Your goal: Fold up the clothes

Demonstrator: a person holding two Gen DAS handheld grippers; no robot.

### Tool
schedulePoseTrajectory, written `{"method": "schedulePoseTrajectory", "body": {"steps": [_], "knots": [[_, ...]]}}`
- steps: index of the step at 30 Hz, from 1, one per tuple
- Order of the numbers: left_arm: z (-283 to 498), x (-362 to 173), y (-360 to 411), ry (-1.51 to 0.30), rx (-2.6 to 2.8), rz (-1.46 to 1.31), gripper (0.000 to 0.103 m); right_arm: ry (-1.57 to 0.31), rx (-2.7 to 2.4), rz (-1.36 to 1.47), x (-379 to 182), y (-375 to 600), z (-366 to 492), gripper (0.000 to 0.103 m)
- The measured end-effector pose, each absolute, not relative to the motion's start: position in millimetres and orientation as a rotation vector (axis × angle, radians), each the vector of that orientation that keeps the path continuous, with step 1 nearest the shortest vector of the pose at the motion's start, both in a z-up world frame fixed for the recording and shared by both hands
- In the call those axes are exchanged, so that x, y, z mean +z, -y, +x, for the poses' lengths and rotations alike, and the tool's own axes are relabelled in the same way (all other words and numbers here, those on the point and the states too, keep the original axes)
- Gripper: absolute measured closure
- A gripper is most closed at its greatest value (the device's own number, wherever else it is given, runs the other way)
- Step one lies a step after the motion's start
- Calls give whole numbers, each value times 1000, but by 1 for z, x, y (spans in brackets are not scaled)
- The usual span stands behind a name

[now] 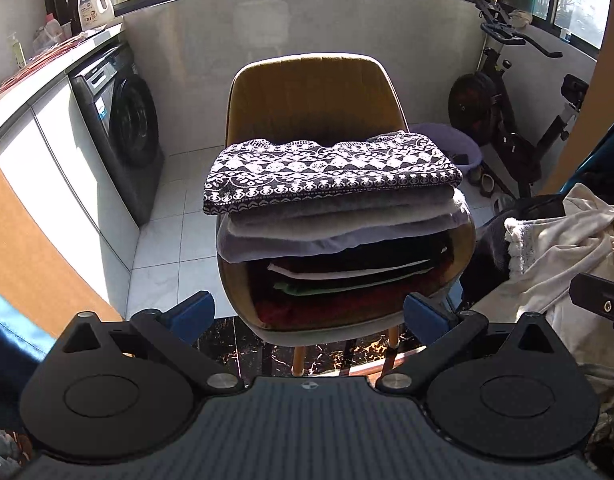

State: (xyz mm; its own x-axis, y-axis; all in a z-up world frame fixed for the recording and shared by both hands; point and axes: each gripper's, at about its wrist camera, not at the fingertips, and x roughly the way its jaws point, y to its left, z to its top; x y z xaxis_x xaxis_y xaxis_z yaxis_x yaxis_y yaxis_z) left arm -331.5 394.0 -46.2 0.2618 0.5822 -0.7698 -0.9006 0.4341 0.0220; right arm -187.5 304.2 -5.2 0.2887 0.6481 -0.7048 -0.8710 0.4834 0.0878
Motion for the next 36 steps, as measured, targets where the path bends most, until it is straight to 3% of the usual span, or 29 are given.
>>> {"method": "schedulePoseTrajectory", "body": {"steps": [19,36], "knots": [[-306,-28,-311,-740,1102,-503,0,-703,1090,-319,12,-213,-168,1],[-291,-31,-287,-754,1122,-518,0,-700,1144,-331,13,-195,-147,1]]}}
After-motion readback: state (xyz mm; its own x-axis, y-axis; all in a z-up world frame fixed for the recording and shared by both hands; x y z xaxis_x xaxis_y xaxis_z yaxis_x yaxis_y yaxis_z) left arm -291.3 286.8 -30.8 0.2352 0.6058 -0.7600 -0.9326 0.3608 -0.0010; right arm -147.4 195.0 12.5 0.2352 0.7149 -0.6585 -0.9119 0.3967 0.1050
